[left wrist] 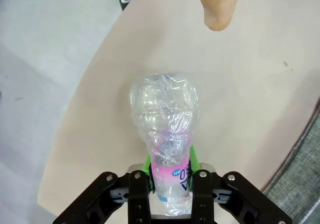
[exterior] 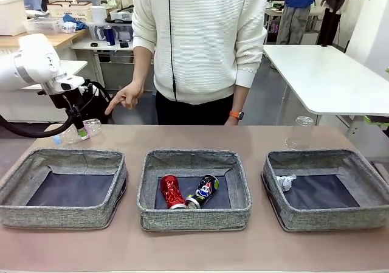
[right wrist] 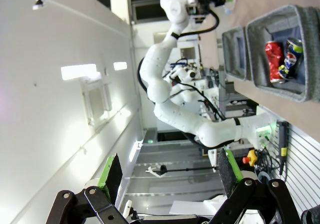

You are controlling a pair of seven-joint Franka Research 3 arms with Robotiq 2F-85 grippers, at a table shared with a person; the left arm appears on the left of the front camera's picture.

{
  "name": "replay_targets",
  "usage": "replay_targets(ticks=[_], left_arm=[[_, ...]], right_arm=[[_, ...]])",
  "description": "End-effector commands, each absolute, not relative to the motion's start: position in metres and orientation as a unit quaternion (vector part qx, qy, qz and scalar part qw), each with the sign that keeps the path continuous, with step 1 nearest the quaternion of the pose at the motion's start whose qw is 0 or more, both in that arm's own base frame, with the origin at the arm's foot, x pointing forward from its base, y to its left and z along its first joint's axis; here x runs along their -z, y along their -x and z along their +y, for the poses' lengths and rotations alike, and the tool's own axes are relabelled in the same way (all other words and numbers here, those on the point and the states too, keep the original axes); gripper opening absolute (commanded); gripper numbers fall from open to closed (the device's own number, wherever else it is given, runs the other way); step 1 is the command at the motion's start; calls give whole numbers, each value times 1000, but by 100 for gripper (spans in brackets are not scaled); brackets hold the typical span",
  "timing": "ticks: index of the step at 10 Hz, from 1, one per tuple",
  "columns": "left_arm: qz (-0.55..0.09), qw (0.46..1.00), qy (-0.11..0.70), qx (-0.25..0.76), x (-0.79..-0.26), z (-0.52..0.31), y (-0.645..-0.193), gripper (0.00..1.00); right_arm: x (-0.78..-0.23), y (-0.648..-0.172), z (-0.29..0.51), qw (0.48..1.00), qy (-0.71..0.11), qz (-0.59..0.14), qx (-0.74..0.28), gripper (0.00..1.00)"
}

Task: Sort the waste into the appropriate baskets.
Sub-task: Pick up the waste item pointed out by the person.

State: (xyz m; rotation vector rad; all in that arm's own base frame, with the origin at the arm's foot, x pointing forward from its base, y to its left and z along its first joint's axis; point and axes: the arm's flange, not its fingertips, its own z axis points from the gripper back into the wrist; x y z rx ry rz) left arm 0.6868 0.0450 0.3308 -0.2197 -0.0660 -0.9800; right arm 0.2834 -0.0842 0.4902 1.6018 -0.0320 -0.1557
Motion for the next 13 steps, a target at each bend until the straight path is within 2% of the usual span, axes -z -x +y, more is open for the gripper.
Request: replay_targets(ticks=[1, 3, 5, 6, 7, 8, 10, 11, 12, 13], left_arm=[[-27, 883, 108, 457, -335, 49, -684, 0], [-27, 893, 114, 434, -346, 52, -677, 0], [-55, 912, 107, 393, -424, 50, -648, 0], [-44, 934, 140, 327, -475, 45, -628, 0], [-92, 956, 185, 207, -520, 26, -612, 0], [-135, 968, 179, 116, -545, 4, -590, 0], [-174, 966, 161, 103, -552, -24, -547, 0], [-234, 955, 141, 118, -550, -37, -529, 0], [-222, 950, 89, 203, -531, -51, -526, 0], [-181, 961, 181, 109, -588, -26, -555, 0]], right_arm=[[-492, -284, -84, 688, -723, -21, 63, 100], [-492, -284, -84, 688, -723, -21, 63, 100], [-492, -284, -84, 688, -723, -21, 63, 100], [-492, -284, -84, 688, -723, -21, 63, 100], [-492, -284, -84, 688, -723, -21, 63, 100], [-492, -284, -84, 688, -723, -21, 63, 100], [-492, -284, -84, 688, -723, -21, 63, 100], [-492, -284, -84, 688, -723, -21, 63, 100], [-492, -284, -84, 688, -723, -21, 63, 100], [-492, -284, -84, 688, -723, -21, 63, 100]])
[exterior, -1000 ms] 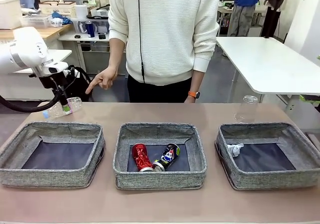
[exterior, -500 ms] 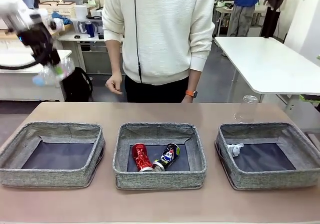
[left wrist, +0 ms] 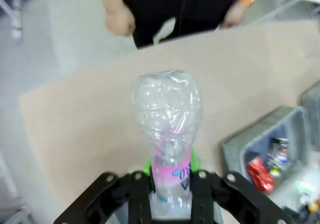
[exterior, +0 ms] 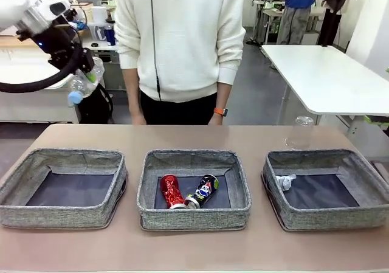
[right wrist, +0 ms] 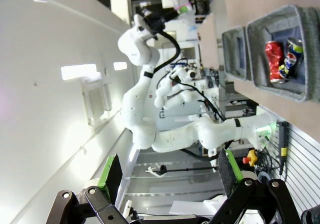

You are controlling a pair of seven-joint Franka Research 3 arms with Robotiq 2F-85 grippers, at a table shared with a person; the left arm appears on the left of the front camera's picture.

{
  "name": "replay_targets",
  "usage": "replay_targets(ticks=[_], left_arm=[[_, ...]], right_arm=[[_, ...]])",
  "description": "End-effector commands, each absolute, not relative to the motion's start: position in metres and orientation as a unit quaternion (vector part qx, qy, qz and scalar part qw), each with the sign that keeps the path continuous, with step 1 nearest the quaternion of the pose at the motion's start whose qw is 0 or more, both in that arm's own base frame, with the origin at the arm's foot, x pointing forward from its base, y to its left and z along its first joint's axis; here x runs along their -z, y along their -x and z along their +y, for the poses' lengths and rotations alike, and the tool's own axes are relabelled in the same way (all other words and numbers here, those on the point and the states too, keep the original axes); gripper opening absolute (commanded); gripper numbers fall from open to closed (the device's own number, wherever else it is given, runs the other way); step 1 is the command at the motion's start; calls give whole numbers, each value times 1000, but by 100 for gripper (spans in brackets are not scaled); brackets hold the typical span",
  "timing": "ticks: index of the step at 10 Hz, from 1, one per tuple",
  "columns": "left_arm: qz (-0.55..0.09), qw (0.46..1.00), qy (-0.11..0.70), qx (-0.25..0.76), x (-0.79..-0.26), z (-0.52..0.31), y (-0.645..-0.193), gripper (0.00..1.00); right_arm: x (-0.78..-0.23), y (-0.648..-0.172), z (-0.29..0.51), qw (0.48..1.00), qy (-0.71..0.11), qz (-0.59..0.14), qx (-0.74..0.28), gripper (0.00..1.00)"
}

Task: Sort the waste into the appropriate baskets.
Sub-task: Pick up the waste item pointed out by the person.

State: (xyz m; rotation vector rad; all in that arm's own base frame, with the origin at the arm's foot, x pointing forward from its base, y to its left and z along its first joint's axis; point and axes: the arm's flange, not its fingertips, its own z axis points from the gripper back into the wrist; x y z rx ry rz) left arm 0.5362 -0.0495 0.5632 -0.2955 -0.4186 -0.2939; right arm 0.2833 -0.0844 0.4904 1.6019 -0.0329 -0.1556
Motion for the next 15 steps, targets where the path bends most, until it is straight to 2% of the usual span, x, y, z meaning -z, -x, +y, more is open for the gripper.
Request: replay_targets(ticks=[1, 3, 4, 6, 7, 8, 11, 13, 14, 15], left_arm=[[-181, 961, 181, 109, -588, -26, -555, 0], [-181, 961, 181, 109, -588, -26, -555, 0], [-191, 960, 162, 125, -575, -32, -546, 23], [-155, 975, 152, 39, -622, -63, -512, 23], [-158, 973, 163, -28, -661, -99, -478, 23], [-189, 968, 153, -65, -683, -133, -447, 23], [-145, 983, 113, 3, -702, -230, -385, 23], [-129, 983, 125, 29, -729, -273, -364, 23], [-141, 981, 128, 31, -736, -295, -362, 23], [-102, 985, 122, 59, -739, -316, -360, 23]], right_arm=[[-492, -284, -84, 688, -723, -21, 63, 100], [-492, -284, -84, 688, -723, -21, 63, 100], [-492, -284, -84, 688, -723, -21, 63, 100], [-492, -284, -84, 688, -723, -21, 63, 100], [-492, -284, -84, 688, -723, -21, 63, 100], [-492, -284, -84, 688, -723, -21, 63, 100], [-492, -284, -84, 688, -723, -21, 63, 100], [-492, -284, -84, 688, -723, -21, 63, 100], [-492, -284, -84, 688, -723, -21, 63, 100], [-492, -284, -84, 688, -723, -21, 63, 100]])
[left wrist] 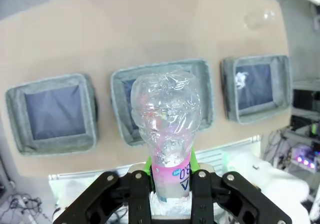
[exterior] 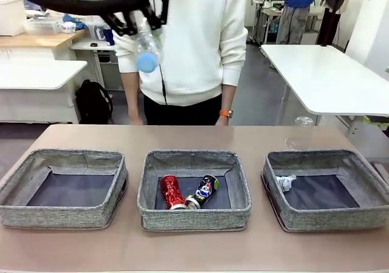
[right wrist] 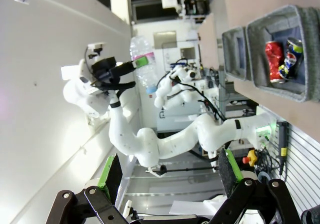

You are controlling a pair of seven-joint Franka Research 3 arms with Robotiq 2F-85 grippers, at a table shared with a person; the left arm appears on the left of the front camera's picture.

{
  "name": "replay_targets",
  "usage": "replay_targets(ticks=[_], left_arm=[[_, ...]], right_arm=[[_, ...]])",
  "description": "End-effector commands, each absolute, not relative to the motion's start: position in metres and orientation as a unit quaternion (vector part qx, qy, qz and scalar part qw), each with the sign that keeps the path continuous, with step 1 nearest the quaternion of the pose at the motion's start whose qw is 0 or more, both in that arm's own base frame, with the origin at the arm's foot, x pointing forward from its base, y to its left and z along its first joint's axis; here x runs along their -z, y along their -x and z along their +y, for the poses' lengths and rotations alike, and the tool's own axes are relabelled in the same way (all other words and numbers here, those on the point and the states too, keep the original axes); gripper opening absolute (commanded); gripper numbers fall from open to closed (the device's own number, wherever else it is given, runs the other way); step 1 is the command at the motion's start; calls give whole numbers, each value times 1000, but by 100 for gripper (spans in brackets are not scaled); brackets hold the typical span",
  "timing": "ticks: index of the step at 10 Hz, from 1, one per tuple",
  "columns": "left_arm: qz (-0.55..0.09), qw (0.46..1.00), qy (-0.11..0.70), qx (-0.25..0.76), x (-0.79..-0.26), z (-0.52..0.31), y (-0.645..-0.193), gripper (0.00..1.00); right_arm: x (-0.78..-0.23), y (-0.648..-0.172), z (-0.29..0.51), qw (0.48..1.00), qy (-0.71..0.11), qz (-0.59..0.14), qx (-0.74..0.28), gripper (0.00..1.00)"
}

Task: Sort the waste into the appropriate baskets.
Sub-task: Pick up the waste item pointed out by the person.

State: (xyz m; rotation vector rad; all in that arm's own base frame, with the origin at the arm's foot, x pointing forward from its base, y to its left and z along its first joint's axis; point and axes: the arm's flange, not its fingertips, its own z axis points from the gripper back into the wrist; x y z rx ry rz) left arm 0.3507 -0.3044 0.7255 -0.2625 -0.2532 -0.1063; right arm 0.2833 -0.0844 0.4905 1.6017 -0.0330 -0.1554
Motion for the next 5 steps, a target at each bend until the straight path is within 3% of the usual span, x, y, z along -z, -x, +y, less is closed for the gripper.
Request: replay_targets(ticks=[1, 5], left_arm=[[-111, 983, 121, 84, -744, -336, -359, 23], [-105, 983, 123, 84, -762, -367, -374, 23]], right_arm=[[-492, -284, -84, 688, -723, -21, 63, 100], [-492, -284, -84, 688, -723, -21, 63, 100]])
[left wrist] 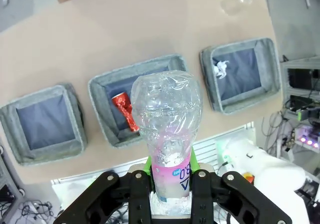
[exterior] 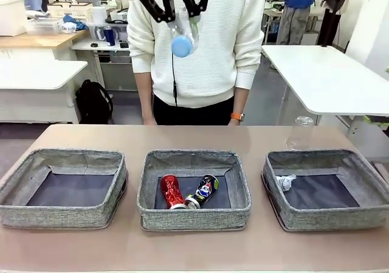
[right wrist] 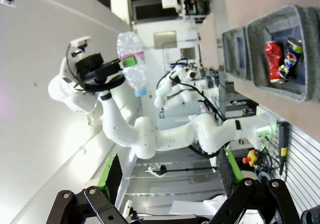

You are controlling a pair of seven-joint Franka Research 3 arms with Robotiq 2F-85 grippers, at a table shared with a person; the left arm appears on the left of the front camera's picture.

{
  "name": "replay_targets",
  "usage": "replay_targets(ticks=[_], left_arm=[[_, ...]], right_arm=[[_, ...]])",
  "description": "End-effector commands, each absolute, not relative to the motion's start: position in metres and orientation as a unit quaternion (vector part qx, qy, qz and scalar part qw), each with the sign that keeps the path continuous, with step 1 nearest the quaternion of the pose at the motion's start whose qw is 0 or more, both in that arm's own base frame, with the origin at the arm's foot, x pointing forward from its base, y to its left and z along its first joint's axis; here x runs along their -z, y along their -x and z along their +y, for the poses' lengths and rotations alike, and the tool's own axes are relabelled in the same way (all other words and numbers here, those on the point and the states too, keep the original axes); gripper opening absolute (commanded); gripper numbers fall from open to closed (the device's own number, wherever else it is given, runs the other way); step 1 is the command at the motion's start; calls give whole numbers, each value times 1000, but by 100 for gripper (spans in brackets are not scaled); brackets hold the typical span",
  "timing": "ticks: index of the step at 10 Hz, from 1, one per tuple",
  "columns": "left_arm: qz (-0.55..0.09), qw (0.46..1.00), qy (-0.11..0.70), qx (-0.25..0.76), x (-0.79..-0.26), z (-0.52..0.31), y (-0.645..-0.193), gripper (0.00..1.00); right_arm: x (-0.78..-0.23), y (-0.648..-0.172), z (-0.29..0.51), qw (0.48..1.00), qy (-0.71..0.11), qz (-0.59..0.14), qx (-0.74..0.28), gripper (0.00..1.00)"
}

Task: Sort the waste into the appropriate baskets.
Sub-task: Pick up the waste item pointed out by the person.

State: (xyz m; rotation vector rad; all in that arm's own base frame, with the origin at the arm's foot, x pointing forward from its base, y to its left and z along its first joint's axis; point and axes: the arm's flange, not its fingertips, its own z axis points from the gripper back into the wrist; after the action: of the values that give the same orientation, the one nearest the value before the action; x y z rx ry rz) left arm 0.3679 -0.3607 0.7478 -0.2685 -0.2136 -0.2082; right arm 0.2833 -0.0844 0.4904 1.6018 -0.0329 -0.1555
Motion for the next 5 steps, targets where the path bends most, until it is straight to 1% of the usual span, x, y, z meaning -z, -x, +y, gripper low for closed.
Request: replay_targets(ticks=[1, 2, 5], left_arm=[[-103, 982, 134, 87, -767, -370, -375, 23], [-119, 981, 132, 83, -767, -368, -375, 23], [-109, 979, 140, 97, -758, -365, -376, 23]], right_arm=[[-492, -284, -84, 688, -723, -21, 63, 100], [-492, -284, -84, 688, -723, -21, 63, 100], [-492, -284, -84, 688, -723, -21, 63, 100]])
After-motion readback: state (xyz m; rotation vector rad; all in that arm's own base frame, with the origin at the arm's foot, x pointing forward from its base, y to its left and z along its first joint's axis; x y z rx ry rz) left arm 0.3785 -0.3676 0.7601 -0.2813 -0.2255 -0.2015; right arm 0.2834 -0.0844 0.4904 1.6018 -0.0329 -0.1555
